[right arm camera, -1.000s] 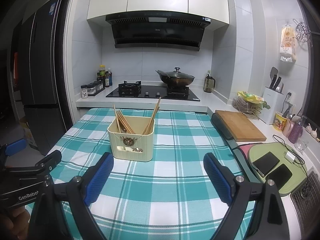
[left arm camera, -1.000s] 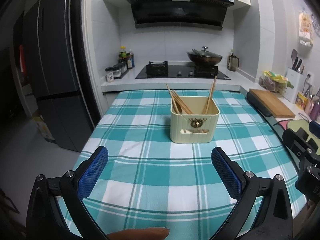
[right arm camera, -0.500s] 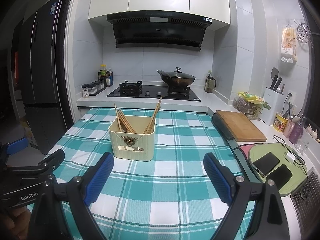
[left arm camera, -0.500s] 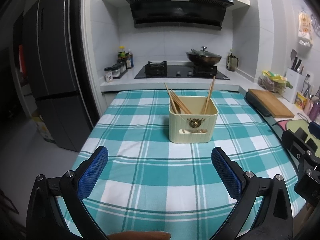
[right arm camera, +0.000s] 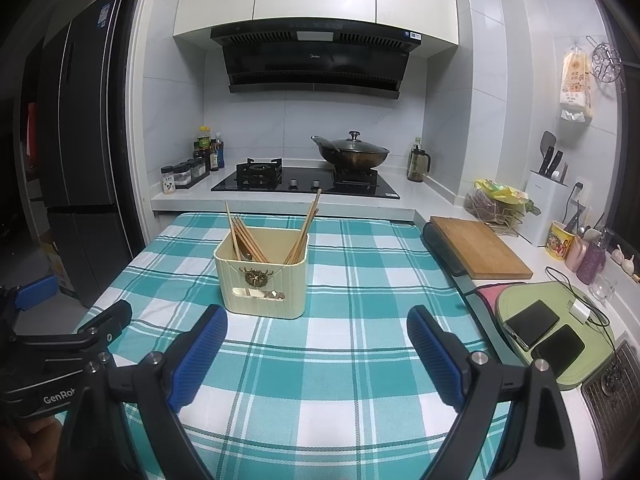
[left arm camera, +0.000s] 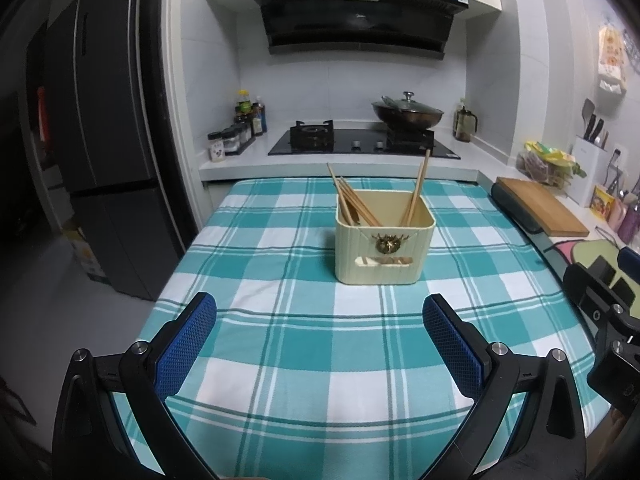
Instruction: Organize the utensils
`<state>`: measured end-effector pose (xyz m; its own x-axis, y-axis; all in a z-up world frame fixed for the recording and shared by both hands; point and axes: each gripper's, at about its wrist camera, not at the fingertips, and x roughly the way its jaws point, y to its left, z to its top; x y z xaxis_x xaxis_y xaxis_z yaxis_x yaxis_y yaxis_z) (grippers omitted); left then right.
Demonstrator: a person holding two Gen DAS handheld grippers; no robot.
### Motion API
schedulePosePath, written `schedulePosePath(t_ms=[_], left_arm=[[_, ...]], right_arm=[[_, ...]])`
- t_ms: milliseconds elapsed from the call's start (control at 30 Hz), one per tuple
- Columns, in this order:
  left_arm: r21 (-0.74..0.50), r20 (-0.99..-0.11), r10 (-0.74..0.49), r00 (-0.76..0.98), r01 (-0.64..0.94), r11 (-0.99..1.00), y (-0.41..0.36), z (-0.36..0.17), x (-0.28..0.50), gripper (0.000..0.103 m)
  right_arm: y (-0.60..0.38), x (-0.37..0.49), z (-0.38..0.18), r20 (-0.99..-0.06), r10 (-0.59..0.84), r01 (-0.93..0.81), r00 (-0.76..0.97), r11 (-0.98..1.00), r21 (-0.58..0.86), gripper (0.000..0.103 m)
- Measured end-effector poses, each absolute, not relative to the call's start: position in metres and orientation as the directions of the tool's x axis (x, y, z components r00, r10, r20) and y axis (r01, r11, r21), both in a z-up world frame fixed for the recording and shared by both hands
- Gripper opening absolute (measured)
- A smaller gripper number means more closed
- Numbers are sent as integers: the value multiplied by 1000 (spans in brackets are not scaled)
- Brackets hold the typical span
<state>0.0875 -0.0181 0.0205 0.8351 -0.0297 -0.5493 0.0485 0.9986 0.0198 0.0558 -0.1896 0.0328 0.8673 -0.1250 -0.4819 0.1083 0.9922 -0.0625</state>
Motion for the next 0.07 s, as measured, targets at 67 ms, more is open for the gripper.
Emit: schedulePosePath(t_ms=[67], left_arm=[[20, -551, -41, 834, 62, 998, -18, 20, 88, 103]], right_arm=[[-191, 56, 33, -481, -126, 110, 867, 992, -62, 93]])
